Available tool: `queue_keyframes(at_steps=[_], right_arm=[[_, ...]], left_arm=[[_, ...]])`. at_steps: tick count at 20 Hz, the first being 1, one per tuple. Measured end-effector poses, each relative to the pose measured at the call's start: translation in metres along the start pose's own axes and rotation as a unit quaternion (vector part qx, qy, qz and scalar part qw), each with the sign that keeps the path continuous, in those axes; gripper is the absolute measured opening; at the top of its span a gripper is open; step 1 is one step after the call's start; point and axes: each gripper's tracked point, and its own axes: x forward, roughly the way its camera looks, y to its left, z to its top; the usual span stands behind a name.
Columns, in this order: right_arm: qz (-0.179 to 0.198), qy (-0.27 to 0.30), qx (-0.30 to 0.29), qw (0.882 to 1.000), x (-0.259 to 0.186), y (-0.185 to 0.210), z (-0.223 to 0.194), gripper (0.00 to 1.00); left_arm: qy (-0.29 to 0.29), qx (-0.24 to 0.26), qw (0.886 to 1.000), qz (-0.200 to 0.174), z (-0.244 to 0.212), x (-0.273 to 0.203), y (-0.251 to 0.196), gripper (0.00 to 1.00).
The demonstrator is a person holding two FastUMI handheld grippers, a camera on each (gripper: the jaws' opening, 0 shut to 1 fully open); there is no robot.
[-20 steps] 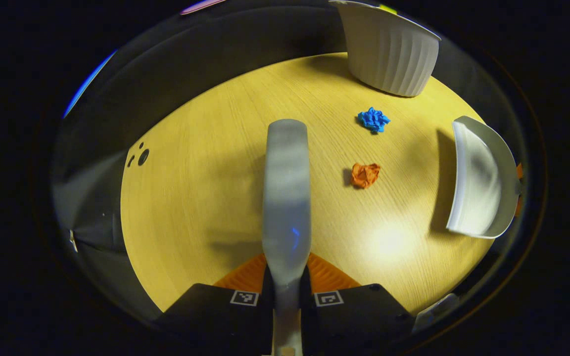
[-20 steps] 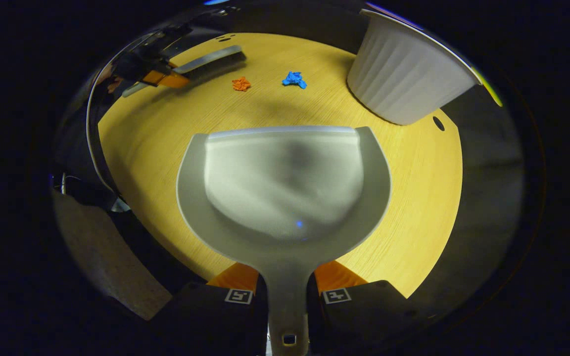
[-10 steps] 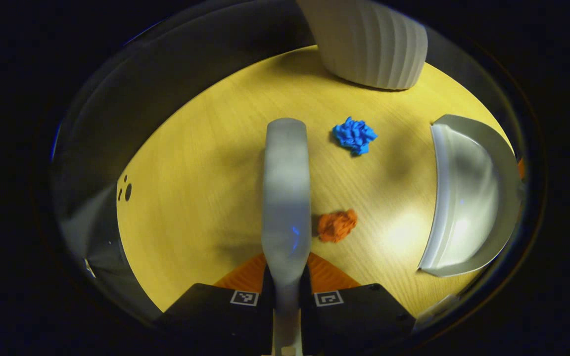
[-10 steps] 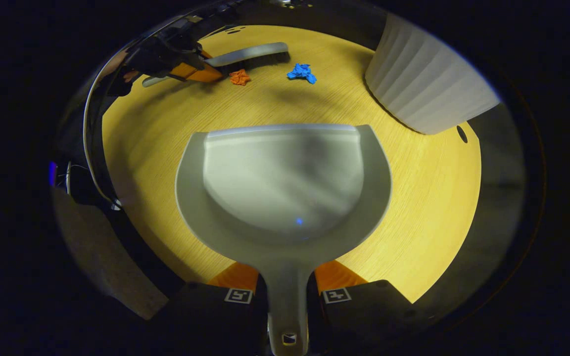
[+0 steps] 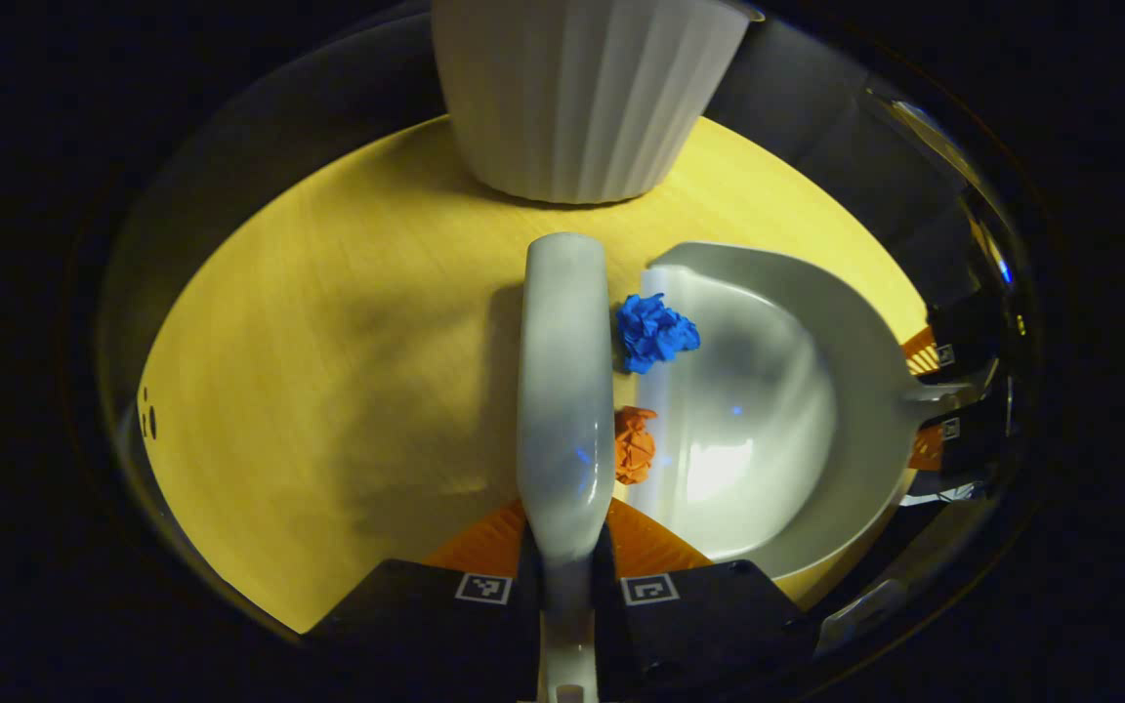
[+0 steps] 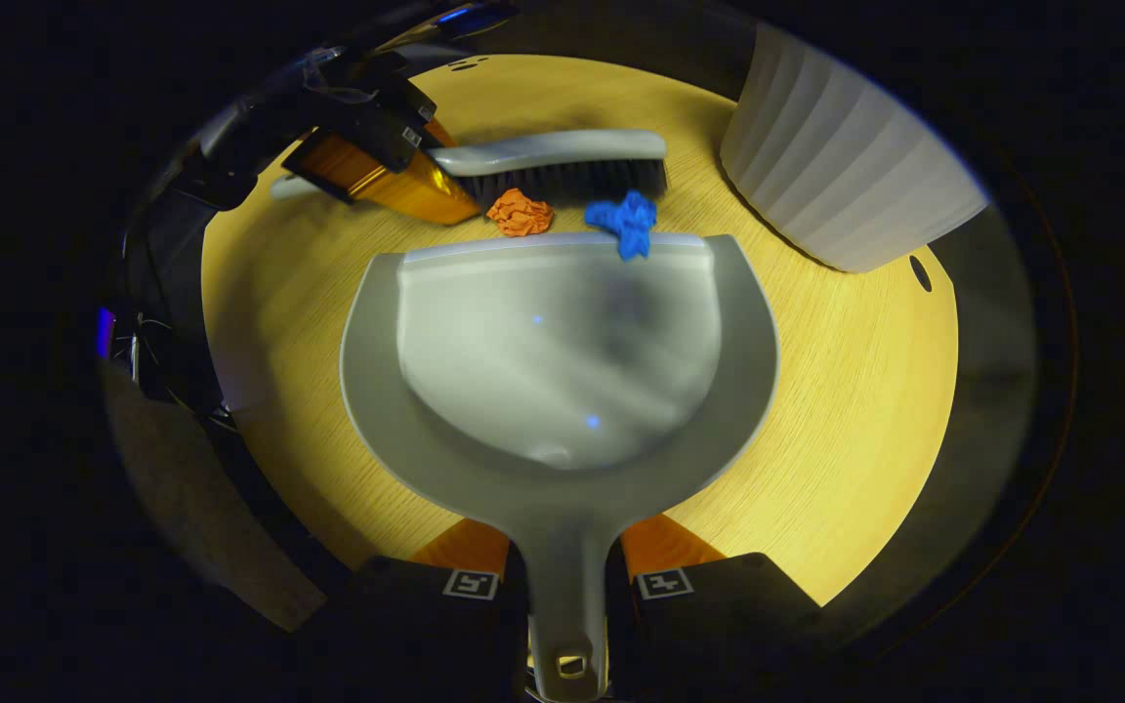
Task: Pick up the small broom and dustpan from the desktop, sweep the trash into the dustpan with the broom, and then empty the trash into the garbage bin.
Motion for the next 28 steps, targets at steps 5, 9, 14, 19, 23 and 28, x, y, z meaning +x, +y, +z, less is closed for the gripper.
queue_keyframes(at_steps=[5, 9, 14, 19, 23, 28], right_arm=[[-0.007, -0.037, 0.027, 0.999, 0.004, 0.003, -0.004, 0.35], [-0.021, -0.054, 0.078, 0.995, -0.003, 0.013, -0.012, 0.36], [-0.052, -0.07, 0.124, 0.988, -0.028, 0.021, -0.019, 0.4], [-0.09, -0.078, 0.164, 0.979, -0.063, 0.015, -0.025, 0.36], [-0.115, -0.09, 0.203, 0.968, -0.12, -0.006, -0.022, 0.36], [-0.126, -0.1, 0.231, 0.96, -0.193, -0.043, -0.006, 0.36]], left_arm=[[0.017, -0.017, 0.998, -0.062, -0.016, -0.018, -0.028, 0.26], [-0.016, -0.015, 0.999, -0.045, -0.03, -0.059, -0.021, 0.26], [-0.058, -0.024, 0.998, -0.006, -0.049, -0.107, 0.003, 0.28], [-0.06, -0.106, 0.992, 0.02, -0.094, -0.09, 0.054, 0.27], [-0.057, -0.151, 0.986, 0.039, -0.133, -0.093, 0.092, 0.26], [-0.053, -0.157, 0.985, 0.05, -0.159, -0.096, 0.11, 0.26]])
